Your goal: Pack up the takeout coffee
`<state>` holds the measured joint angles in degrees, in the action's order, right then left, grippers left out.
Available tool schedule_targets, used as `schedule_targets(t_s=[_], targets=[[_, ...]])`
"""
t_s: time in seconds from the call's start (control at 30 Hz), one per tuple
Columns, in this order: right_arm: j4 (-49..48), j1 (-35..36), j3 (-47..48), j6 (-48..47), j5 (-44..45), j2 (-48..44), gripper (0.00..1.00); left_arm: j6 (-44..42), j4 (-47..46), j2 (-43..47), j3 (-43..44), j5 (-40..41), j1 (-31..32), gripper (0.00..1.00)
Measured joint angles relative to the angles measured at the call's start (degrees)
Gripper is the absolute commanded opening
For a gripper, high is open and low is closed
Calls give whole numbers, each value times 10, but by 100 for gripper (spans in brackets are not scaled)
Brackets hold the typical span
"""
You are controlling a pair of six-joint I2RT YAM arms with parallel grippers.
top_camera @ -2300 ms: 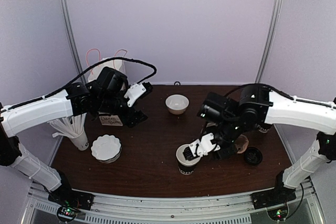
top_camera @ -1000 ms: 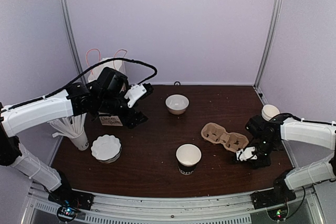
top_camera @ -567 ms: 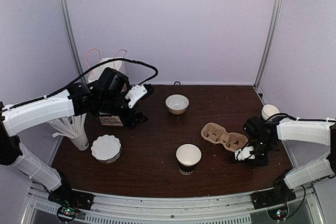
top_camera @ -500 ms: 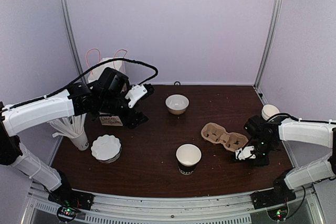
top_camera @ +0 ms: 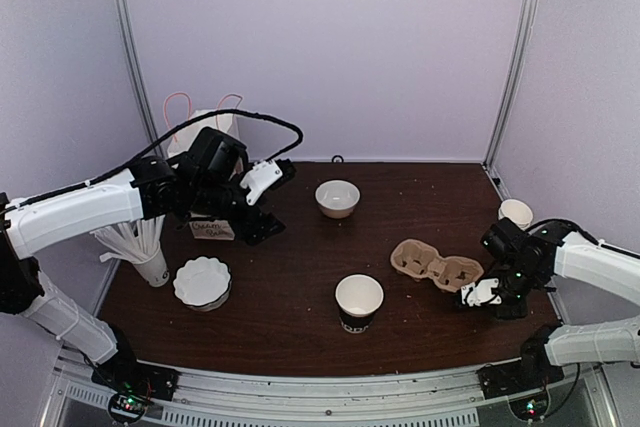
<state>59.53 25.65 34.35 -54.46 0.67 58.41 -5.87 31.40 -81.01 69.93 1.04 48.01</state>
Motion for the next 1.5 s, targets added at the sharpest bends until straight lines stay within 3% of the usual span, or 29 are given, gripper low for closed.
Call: schedule_targets(t_s=[0.43,0.7,0.97,1.2,1.5], targets=[[68,0,16,-26,22,73,9,2,0,-3,10,-16,0,75],[117,-1,44,-31,43,56,8,5,0,-3,10,-24,0,75],[168,-13,131,-26,31,38,8,6,0,-12,24,-36,0,74],[204,-16,307,6,-109,55,8,8,-37,-12,29,-59,6,74],[162,-16,426,81,-399,112,8,-35,-171,-31,30,-5,109,76]])
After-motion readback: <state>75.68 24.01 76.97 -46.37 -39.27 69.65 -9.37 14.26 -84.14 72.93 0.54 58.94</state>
